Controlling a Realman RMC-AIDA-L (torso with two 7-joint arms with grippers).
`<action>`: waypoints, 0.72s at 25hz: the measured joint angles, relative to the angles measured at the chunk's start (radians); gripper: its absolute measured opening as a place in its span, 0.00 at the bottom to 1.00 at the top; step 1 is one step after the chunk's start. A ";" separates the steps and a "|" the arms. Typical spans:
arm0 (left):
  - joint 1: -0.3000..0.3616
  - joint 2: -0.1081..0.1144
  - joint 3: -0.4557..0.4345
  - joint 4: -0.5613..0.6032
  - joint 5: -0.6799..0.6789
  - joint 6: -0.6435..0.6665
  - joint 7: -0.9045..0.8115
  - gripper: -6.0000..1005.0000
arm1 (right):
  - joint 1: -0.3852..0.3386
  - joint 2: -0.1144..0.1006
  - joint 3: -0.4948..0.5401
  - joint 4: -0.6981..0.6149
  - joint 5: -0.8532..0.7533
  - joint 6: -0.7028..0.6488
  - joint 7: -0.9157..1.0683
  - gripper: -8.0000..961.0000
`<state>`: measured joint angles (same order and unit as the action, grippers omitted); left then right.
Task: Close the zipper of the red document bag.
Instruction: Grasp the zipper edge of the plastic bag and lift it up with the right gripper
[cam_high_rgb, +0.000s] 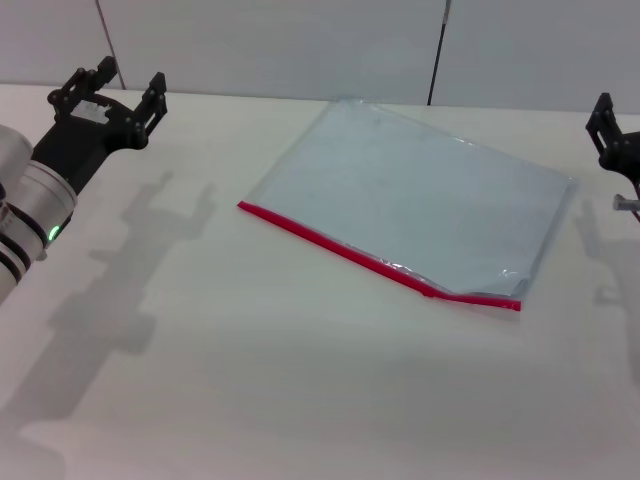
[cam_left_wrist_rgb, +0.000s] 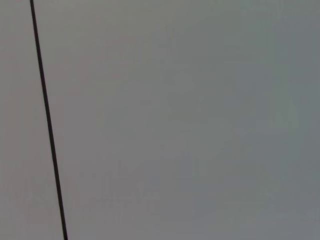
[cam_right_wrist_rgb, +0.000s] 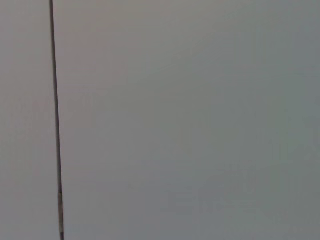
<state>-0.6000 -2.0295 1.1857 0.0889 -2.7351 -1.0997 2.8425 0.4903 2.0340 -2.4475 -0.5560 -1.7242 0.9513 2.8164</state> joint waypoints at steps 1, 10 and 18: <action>0.000 0.000 0.000 0.000 0.000 0.000 0.000 0.64 | 0.001 0.000 0.000 0.003 0.000 0.000 0.000 0.83; 0.000 0.000 0.000 0.000 0.000 0.008 0.000 0.64 | 0.022 -0.001 0.005 0.006 0.000 -0.075 0.000 0.82; 0.005 0.001 0.000 -0.001 0.000 0.011 0.000 0.64 | 0.024 -0.010 -0.001 -0.034 -0.018 -0.165 0.000 0.82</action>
<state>-0.5952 -2.0283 1.1858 0.0882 -2.7350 -1.0885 2.8425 0.5145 2.0243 -2.4489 -0.5897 -1.7423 0.7865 2.8164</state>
